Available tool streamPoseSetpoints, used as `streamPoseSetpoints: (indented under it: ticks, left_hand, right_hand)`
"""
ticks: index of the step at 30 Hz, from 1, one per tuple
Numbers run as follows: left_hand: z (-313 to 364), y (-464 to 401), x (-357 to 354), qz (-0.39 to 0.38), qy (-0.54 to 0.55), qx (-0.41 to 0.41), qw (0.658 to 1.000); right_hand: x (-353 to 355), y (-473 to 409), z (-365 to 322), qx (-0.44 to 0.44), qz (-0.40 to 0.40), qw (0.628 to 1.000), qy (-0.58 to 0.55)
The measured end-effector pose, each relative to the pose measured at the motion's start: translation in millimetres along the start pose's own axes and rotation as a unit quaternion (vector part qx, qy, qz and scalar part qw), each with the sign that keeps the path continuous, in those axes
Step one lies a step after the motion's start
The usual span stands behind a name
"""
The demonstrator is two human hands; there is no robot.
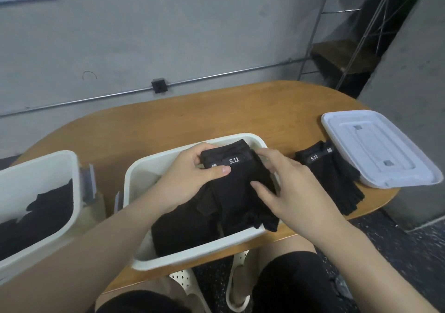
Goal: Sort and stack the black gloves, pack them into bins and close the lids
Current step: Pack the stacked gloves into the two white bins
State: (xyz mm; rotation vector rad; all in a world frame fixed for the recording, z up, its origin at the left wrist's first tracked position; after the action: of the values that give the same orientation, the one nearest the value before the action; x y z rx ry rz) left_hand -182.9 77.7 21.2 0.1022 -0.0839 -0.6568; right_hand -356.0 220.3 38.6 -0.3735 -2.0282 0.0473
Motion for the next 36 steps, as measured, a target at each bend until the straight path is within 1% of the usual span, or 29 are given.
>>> streamPoseSetpoints:
  ticks: [2,4,6,10,13,17,21,25,29,32,36]
  left_hand:
    - [-3,-1,0,0.004,-0.001,-0.001,1.000]
    - [-5,-2,0,0.010,-0.001,-0.002,1.000]
    - [-6,-3,0,0.011,-0.007,-0.001,1.000]
    - [-9,-7,1,0.011,-0.016,0.005,1.000]
    - [-12,-11,1,0.007,-0.046,0.005,0.999]
    - [-19,-19,1,-0.009,-0.065,0.022,0.998]
    - [-20,-27,-2,-0.029,-0.092,0.033,0.995]
    - [-27,-34,-9,-0.047,-0.117,0.040,0.991]
    - [-32,-40,-11,-0.047,-0.127,0.042,0.990]
    - [-34,-38,-10,-0.048,-0.146,0.028,0.988]
    - [-38,-33,-11,-0.051,-0.247,-0.022,0.967]
  right_hand:
    - [1,3,4,0.006,-0.010,1.000,0.013]
    - [3,6,10,-0.007,-0.042,0.999,-0.013]
    - [4,8,15,0.004,-0.069,0.997,-0.020]
    - [8,11,15,0.028,-0.079,0.996,-0.028]
    - [6,12,13,0.039,-0.093,0.995,-0.001]
    - [0,11,15,0.050,-0.072,0.996,0.022]
    - [-2,11,18,0.053,-0.072,0.996,0.032]
    - [-6,15,20,0.062,-0.055,0.996,0.026]
    - [-12,19,23,0.067,-0.037,0.997,0.021]
    - [-16,22,23,0.066,-0.029,0.997,0.024]
    - [-20,25,24,0.060,-0.015,0.997,0.036]
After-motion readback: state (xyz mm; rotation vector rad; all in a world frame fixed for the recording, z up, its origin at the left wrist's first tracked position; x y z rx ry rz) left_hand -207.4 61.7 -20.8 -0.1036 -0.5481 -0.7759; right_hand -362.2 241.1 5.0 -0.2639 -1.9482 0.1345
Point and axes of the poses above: each hand's wrist, its own y-axis away from the middle knuckle, its own x-axis out of the back of the hand, z = x × y, the point moved 1 cm from there along -y, towards the middle knuckle, and after that the axes turned 9 degrees about y, right-handed, at the moved point
